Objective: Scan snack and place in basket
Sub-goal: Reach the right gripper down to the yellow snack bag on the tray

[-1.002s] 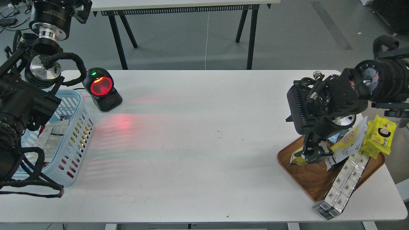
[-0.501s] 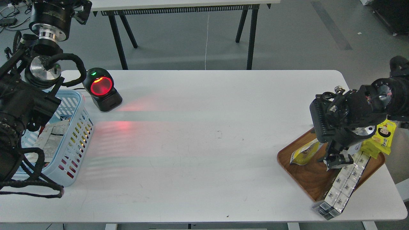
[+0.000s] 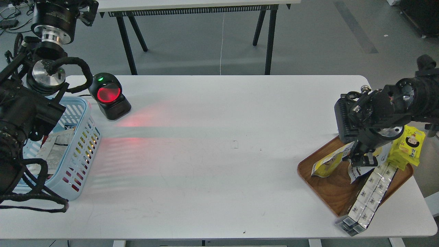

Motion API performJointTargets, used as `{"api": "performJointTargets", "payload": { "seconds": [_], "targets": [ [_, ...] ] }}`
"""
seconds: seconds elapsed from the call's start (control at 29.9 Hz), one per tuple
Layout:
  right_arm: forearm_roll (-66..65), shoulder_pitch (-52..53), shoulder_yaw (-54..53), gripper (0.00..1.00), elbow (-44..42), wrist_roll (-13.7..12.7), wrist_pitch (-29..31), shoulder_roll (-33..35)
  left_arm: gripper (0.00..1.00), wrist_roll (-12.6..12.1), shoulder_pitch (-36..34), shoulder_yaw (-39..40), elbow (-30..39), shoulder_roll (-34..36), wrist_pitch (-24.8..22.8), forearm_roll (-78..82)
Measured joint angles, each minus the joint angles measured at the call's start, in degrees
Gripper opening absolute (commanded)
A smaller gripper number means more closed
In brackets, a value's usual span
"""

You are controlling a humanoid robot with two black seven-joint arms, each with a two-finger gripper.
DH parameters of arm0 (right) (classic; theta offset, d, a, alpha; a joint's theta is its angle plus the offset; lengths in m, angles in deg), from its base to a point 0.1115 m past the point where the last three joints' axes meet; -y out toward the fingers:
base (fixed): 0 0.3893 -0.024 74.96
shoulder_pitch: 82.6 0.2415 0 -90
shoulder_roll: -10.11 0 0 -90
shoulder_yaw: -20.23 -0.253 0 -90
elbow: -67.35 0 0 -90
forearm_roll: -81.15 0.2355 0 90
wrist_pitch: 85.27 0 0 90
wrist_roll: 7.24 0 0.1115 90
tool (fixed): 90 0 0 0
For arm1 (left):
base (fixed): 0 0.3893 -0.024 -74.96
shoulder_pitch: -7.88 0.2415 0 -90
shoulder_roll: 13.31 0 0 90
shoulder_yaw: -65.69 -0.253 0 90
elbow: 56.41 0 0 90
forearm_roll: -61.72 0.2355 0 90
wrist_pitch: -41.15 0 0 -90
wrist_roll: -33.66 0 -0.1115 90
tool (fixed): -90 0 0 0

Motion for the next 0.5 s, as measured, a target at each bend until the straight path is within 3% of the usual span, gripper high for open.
{"api": "performJointTargets", "payload": {
  "seconds": [0.3,0.5],
  "targets": [
    [0.0,-0.1,-0.1,0.03,-0.2,0.0,-0.3,-1.1,1.00,0.0,0.0,-0.1,0.0,0.0,0.0,0.0],
    [0.0,-0.1,-0.9,0.00,-1.3,0.0,-2.8,-1.4,1.00,0.0,0.0,-0.2,-0.1,0.1,0.0,0.0]
  ]
}}
